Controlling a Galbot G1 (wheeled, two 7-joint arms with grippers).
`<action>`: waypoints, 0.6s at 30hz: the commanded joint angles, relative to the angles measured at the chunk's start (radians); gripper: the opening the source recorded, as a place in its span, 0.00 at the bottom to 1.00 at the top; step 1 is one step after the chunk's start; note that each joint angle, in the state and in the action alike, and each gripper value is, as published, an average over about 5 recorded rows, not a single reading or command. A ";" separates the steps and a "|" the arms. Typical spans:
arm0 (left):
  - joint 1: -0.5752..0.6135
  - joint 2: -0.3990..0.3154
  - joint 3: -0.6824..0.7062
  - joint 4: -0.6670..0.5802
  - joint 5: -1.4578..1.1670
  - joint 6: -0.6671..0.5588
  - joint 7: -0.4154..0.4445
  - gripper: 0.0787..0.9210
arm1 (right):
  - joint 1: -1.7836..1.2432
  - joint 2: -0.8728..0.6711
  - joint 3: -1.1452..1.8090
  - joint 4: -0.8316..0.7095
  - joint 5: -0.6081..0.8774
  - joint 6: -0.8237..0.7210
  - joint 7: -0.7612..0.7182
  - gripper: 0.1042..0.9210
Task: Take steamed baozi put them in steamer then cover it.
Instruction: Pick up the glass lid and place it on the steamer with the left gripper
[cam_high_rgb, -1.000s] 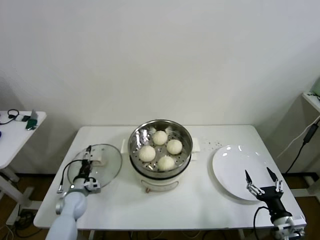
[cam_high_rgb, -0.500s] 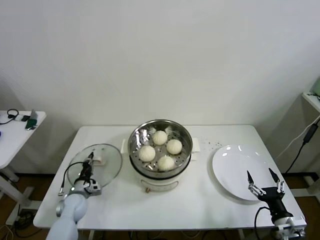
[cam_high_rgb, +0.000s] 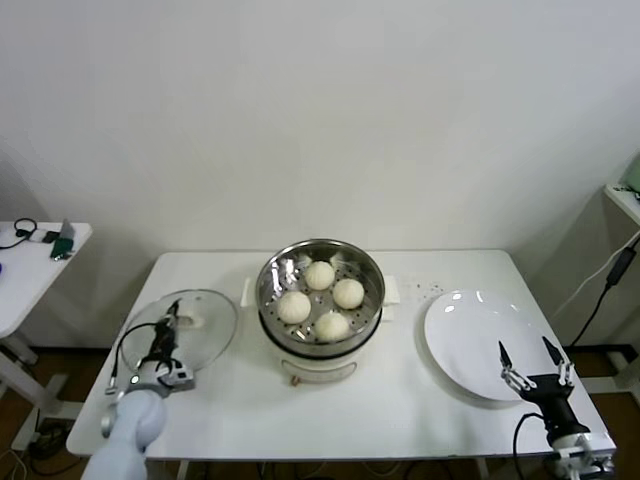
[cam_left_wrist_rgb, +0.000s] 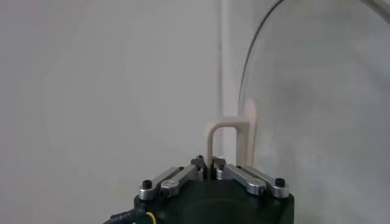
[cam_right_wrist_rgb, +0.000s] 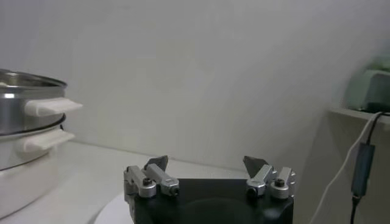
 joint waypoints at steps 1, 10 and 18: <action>0.144 0.060 -0.028 -0.302 -0.093 0.098 -0.010 0.09 | 0.011 -0.008 0.002 -0.025 0.000 0.003 0.000 0.88; 0.317 0.143 -0.050 -0.615 -0.108 0.317 -0.023 0.09 | 0.040 -0.041 -0.014 -0.051 0.002 0.003 0.000 0.88; 0.363 0.247 -0.012 -0.812 -0.128 0.462 0.005 0.09 | 0.091 -0.074 -0.072 -0.079 0.013 0.007 -0.003 0.88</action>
